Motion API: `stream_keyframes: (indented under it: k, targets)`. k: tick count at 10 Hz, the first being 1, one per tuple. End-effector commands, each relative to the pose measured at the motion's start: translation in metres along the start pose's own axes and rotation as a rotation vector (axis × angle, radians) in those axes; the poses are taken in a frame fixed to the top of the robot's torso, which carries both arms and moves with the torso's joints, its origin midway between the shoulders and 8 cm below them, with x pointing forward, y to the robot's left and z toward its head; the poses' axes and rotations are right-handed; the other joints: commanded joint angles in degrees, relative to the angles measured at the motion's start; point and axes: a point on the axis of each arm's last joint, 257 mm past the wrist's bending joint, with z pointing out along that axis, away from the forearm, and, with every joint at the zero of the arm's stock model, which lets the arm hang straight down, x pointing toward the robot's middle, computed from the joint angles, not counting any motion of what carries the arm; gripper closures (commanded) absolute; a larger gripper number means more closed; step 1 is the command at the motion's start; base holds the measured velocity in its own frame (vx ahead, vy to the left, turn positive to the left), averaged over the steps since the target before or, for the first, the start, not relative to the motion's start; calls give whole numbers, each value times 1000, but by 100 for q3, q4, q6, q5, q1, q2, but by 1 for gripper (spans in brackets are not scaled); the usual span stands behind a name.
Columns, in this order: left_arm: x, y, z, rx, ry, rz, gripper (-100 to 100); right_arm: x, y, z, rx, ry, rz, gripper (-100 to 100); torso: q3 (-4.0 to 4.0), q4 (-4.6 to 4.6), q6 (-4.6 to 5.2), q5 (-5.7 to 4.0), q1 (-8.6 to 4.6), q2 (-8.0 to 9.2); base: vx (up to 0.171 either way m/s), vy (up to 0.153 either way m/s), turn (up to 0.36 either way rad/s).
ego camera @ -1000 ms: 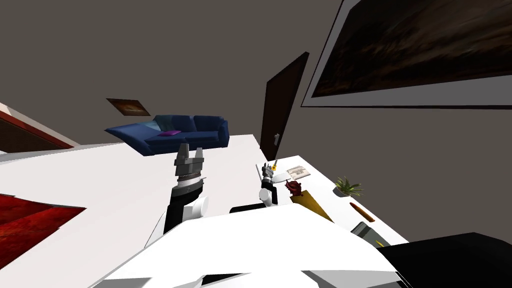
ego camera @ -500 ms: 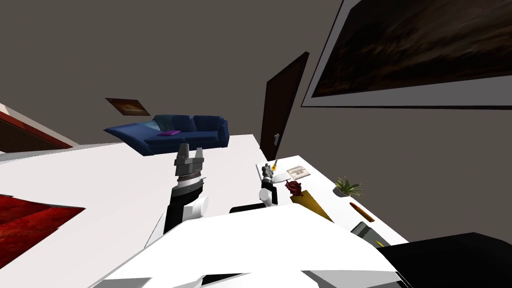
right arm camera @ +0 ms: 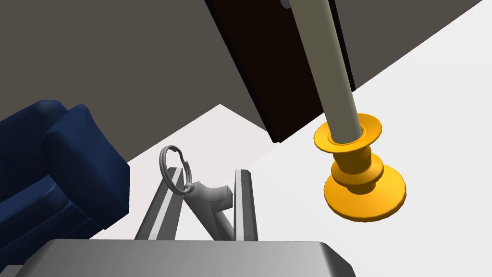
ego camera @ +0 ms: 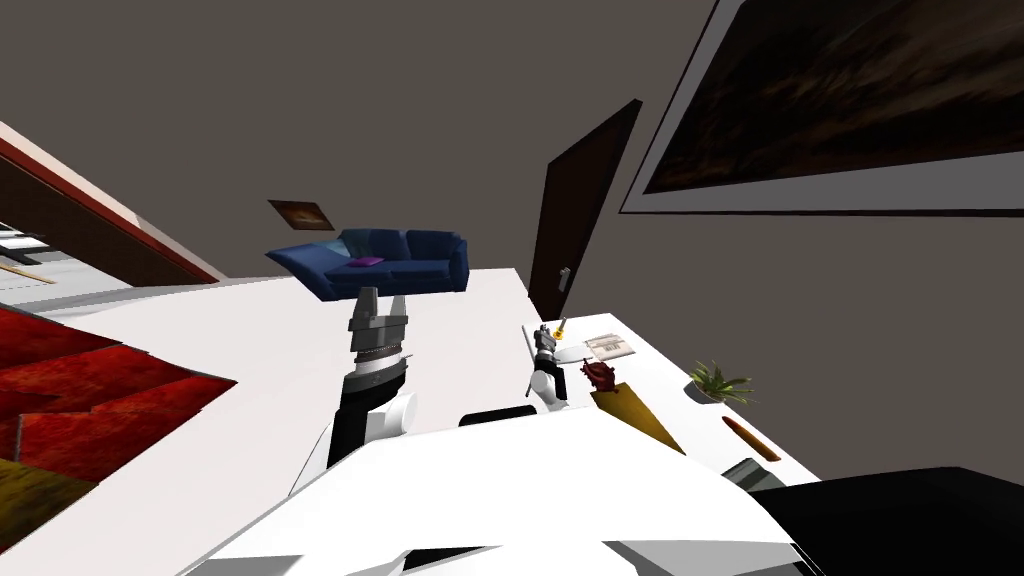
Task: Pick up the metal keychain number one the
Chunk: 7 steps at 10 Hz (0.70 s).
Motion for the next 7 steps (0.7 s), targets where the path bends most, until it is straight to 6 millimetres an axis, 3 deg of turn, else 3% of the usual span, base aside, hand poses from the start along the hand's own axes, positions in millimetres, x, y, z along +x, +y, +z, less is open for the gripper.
stream_keyframes:
  k: [1,7]
  targets:
    - [0,0,0,0,0,0,0,3,14,6,-14,5,9,100,0,0,0,0,0,0,-60,76,69]
    - [0,0,0,0,0,0,0,35,82,38,-65,32,3,100,-22,-32,1,-23,-26,-13,-57,95,105]
